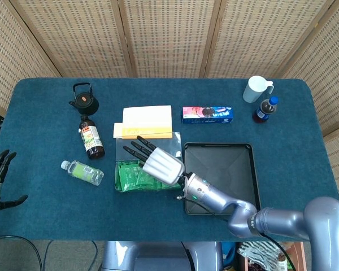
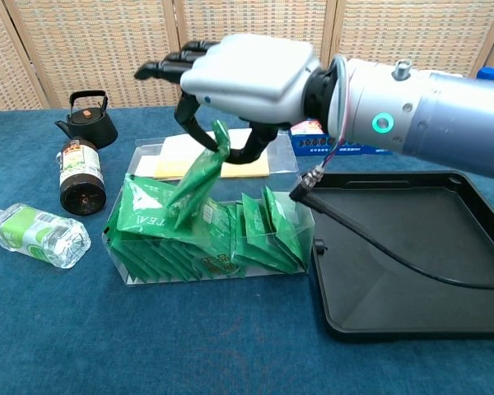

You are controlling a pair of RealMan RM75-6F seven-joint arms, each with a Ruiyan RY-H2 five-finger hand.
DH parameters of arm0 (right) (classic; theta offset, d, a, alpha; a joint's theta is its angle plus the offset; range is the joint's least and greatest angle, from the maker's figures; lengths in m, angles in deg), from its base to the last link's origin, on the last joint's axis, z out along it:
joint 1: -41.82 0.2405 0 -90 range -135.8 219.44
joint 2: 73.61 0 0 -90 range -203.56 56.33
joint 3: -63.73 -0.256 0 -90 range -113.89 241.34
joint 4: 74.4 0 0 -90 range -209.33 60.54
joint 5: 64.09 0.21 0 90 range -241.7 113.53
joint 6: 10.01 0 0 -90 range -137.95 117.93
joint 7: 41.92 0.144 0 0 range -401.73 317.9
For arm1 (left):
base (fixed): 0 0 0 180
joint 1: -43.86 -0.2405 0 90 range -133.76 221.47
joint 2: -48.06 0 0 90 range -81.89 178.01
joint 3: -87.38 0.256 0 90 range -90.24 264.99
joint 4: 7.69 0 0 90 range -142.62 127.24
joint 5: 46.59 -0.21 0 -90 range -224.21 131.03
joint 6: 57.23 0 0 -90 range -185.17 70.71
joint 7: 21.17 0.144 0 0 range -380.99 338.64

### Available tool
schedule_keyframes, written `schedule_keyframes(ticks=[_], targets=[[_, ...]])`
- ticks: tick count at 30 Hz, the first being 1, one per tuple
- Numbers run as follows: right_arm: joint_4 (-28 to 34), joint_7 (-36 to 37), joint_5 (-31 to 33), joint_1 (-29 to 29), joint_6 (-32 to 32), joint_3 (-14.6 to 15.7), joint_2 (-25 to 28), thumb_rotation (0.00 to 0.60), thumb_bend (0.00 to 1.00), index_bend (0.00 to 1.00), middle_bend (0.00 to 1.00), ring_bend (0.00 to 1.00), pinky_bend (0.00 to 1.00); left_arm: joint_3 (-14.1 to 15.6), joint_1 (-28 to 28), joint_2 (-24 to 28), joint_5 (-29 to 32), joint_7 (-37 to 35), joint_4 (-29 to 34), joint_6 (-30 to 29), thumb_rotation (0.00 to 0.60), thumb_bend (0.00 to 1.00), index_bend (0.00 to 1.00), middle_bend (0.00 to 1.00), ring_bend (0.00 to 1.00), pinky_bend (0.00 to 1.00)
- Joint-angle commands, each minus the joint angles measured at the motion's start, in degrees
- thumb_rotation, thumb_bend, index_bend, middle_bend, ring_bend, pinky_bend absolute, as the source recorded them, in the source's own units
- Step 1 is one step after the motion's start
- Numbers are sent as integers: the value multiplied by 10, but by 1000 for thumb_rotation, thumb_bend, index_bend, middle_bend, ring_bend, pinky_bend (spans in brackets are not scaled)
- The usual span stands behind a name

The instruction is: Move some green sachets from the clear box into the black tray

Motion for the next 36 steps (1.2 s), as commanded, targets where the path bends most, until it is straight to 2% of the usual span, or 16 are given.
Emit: schedule_keyframes(ticks=[1, 9, 18, 25, 26, 28, 35, 36], targets=[[25, -15, 3, -6, -5, -8, 19, 600, 534, 647, 16, 0, 13, 0, 0, 1, -1, -1, 1, -1, 600, 119, 0, 0, 0, 0], [105, -51, 7, -25, -22, -25, 86, 600, 534, 647, 17, 0, 13, 3, -5, 3, -14, -3, 4, -11, 600, 119, 0, 0, 0, 0], [150, -57, 6, -66, -43, -13, 160, 600, 535, 648, 17, 0, 13, 4, -5, 4, -17, -4, 5, -12, 600, 119, 0, 0, 0, 0], [147, -32, -10, -117, -68, 25, 203, 600, 543, 648, 17, 0, 13, 6, -8, 6, -22, -7, 8, -16, 600, 119, 0, 0, 0, 0], [134, -24, -4, -137, -70, 45, 211, 600, 544, 648, 17, 0, 13, 7, -8, 6, -26, -6, 9, -19, 600, 119, 0, 0, 0, 0], [117, -8, -21, -158, -86, 64, 218, 600, 544, 648, 17, 0, 13, 9, -11, 7, -31, -4, 12, -23, 600, 120, 0, 0, 0, 0], [73, 36, -48, -194, -110, 92, 223, 600, 544, 648, 21, 0, 13, 13, -14, 6, -39, 1, 15, -29, 600, 119, 0, 0, 0, 0], [69, 41, -50, -198, -111, 96, 224, 600, 544, 622, 17, 0, 13, 13, -14, 6, -40, 2, 16, -29, 600, 119, 0, 0, 0, 0]])
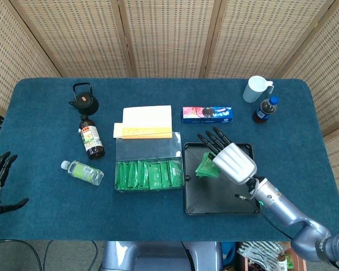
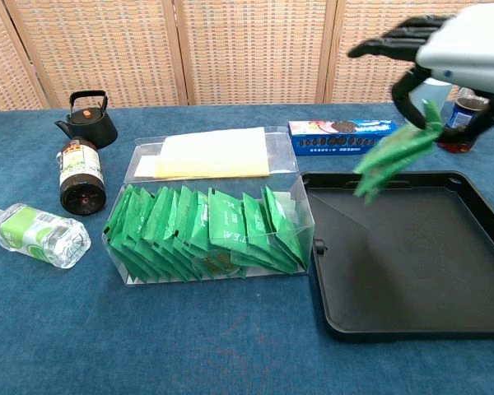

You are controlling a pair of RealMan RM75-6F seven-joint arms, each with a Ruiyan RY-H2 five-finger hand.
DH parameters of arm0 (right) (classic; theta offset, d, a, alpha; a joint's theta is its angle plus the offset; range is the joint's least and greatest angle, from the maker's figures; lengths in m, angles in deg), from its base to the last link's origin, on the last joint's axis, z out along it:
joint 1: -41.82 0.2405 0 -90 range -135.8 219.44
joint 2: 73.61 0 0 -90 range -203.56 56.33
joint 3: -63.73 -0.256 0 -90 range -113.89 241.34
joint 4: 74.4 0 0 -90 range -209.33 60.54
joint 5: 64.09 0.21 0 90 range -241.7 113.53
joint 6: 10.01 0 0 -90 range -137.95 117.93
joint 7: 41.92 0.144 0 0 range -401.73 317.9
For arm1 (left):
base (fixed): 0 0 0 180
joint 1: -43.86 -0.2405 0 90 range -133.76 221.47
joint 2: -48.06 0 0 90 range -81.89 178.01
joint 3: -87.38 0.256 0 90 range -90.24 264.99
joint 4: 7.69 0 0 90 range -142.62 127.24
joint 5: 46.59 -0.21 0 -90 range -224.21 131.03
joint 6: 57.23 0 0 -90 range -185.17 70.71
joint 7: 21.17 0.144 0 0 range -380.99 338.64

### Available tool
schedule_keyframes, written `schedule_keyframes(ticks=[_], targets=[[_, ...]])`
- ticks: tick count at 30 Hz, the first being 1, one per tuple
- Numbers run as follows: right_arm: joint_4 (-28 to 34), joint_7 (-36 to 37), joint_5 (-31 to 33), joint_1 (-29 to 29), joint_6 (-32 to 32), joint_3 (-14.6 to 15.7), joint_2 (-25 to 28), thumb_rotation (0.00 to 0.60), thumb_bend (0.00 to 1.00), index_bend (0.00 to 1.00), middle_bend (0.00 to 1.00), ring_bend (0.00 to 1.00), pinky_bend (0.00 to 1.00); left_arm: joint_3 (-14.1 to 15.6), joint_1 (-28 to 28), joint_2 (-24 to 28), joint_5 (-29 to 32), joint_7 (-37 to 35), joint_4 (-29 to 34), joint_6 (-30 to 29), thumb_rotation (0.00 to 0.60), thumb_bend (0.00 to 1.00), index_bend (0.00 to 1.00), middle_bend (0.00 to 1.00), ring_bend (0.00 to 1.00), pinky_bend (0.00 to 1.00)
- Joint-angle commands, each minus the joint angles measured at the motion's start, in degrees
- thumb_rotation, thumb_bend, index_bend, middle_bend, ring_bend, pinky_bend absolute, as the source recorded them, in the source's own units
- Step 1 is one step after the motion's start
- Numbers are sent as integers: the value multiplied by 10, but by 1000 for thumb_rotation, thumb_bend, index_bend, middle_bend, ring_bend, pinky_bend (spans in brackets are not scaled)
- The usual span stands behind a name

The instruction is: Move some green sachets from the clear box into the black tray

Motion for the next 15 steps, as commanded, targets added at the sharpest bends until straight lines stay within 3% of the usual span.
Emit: schedule_keyframes(ticks=[1, 2, 4, 5, 7, 9, 15], targets=[[-18, 16, -12, -17, -8, 17, 5, 600, 506, 528, 10, 0, 13, 1, -1, 0, -2, 2, 1, -2, 600, 119, 0, 0, 0, 0], [-26, 18, -22, -21, -12, 22, 7, 600, 438, 429, 5, 0, 13, 1, -1, 0, -3, 3, 2, -3, 600, 119, 0, 0, 0, 0], [-38, 19, -36, -28, -16, 28, 11, 600, 164, 100, 0, 0, 10, 2, -2, -1, -5, 5, 3, -4, 600, 119, 0, 0, 0, 0], [-36, 17, -32, -31, -15, 28, 14, 600, 98, 42, 0, 0, 9, 2, -2, -1, -5, 6, 3, -4, 600, 119, 0, 0, 0, 0], [-15, 10, -19, -40, -21, 19, 23, 600, 31, 0, 0, 0, 6, 2, -2, -2, -5, 8, 3, -4, 600, 119, 0, 0, 0, 0], [20, 14, -14, -50, -58, -5, 42, 600, 19, 0, 0, 0, 5, 2, -2, -2, -3, 9, 3, -3, 600, 119, 0, 0, 0, 0], [73, 28, -10, -90, -114, -20, 94, 600, 19, 0, 0, 0, 3, 1, -3, -2, -4, 8, 3, -7, 600, 119, 0, 0, 0, 0]])
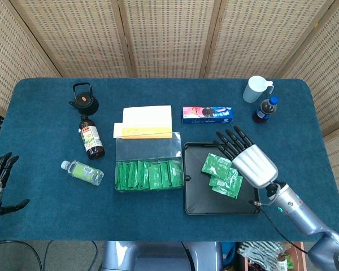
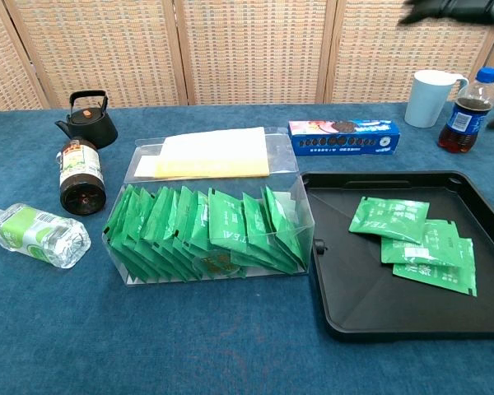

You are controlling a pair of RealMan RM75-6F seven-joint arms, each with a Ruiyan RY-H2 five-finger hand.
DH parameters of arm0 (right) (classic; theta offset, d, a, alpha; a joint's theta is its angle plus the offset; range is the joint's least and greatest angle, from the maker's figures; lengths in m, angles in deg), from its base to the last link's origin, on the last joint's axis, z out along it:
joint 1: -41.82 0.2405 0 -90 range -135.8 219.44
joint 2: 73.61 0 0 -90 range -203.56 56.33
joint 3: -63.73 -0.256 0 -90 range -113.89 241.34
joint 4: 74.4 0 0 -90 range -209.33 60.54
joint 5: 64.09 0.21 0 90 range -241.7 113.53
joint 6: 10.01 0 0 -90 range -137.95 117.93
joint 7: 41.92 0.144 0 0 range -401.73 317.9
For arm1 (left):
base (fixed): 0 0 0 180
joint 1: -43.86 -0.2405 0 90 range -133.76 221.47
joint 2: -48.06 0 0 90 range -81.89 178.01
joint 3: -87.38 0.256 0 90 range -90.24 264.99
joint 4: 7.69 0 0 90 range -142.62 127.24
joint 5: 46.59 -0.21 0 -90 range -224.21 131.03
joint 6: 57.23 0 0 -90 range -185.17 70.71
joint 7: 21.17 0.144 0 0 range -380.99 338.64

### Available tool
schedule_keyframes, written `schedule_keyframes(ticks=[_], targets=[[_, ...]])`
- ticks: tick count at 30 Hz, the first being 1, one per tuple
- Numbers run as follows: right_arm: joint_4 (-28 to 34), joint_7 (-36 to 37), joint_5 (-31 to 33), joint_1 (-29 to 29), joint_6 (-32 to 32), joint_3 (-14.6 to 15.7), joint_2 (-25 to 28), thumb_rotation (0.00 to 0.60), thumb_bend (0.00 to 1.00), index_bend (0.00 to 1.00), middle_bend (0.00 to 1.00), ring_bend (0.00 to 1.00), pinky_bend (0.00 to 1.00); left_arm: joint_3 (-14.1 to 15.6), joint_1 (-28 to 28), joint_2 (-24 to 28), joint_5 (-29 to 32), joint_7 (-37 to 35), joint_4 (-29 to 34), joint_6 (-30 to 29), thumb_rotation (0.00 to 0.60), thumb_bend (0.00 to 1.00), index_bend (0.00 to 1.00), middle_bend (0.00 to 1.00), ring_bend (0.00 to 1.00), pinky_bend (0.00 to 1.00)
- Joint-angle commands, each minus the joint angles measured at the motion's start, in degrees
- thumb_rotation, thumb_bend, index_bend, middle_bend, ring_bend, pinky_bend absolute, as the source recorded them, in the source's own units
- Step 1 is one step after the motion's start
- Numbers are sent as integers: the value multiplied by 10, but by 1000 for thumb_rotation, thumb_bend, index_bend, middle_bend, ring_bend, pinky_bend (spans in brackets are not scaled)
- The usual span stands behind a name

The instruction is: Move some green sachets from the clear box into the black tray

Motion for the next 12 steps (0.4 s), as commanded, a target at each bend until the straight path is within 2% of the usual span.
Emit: schedule_keyframes(ticks=[1, 5, 7, 12], targets=[[42, 18, 9, -41, -47, -11, 36, 600, 19, 0, 0, 0, 1, -1, -1, 0, -1, -1, -1, -2, 600, 119, 0, 0, 0, 0], [58, 45, 20, -88, -78, 6, 41, 600, 7, 0, 0, 0, 0, -1, -1, -3, -3, 1, -2, -5, 600, 120, 0, 0, 0, 0], [63, 57, 38, -124, -92, 24, 35, 600, 0, 0, 0, 0, 0, 0, -2, -7, -8, 3, -5, -8, 600, 120, 0, 0, 0, 0], [42, 89, 59, -201, -139, 50, -6, 600, 0, 0, 0, 0, 0, 0, -6, -27, -23, 7, -25, -26, 600, 120, 0, 0, 0, 0]])
